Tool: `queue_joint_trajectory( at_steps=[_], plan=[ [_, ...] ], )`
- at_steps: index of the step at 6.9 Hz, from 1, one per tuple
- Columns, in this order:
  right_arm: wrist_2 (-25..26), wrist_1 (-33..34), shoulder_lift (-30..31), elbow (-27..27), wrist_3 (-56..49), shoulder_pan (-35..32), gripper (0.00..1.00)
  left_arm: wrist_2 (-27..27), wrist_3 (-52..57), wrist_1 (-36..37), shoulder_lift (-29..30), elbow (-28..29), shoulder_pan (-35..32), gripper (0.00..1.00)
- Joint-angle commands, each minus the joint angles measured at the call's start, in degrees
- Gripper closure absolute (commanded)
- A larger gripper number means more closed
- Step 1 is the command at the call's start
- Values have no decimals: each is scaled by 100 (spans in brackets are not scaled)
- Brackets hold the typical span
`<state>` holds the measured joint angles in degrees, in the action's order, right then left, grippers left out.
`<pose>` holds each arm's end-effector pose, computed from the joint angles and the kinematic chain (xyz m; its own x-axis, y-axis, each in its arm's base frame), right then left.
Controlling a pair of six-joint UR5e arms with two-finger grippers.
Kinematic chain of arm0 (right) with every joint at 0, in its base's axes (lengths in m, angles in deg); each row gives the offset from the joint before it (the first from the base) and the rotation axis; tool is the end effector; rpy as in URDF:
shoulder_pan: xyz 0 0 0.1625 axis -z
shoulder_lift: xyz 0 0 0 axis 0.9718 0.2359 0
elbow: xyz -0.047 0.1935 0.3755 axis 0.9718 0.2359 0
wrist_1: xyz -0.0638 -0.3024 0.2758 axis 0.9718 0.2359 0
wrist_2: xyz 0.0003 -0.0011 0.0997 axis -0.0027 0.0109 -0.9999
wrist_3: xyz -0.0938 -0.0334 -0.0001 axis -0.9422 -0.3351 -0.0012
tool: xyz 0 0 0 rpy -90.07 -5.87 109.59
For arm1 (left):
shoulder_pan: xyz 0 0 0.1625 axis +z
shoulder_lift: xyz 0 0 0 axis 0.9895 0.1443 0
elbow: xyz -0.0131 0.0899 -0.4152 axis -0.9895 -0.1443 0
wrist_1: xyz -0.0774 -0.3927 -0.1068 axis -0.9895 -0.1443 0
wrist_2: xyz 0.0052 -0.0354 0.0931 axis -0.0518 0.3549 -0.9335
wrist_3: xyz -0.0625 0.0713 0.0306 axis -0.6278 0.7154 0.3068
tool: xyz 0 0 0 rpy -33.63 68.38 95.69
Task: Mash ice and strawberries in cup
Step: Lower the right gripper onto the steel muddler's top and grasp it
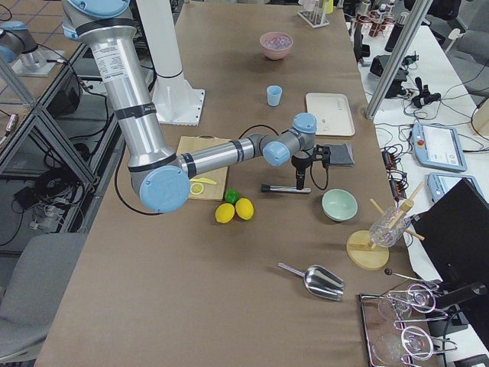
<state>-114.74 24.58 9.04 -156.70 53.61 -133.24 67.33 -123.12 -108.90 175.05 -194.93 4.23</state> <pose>-0.2865 -0.5902 0.4995 0.7239 0.0641 0.6869 -0.1204 0.9921 0.0343 0.0431 -0.5371 0.3889 0.6495 0.1549 -0.7444 0.2730 0.8662 0.4185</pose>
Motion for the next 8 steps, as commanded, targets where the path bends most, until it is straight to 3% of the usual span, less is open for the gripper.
queue_joint_trajectory(
  at_steps=[1, 6, 8],
  plan=[
    [17, -101, -228, 434, -65, 72, 0, -10, 6, 13, 130, 45, 13, 2],
    [-18, -101, -264, 673, -671, -15, 1, -1, 15, 13, 281, 186, 13, 2],
    [-27, -101, -272, 682, -672, -15, 10, 8, 15, 13, 281, 177, 13, 2]
  ],
)
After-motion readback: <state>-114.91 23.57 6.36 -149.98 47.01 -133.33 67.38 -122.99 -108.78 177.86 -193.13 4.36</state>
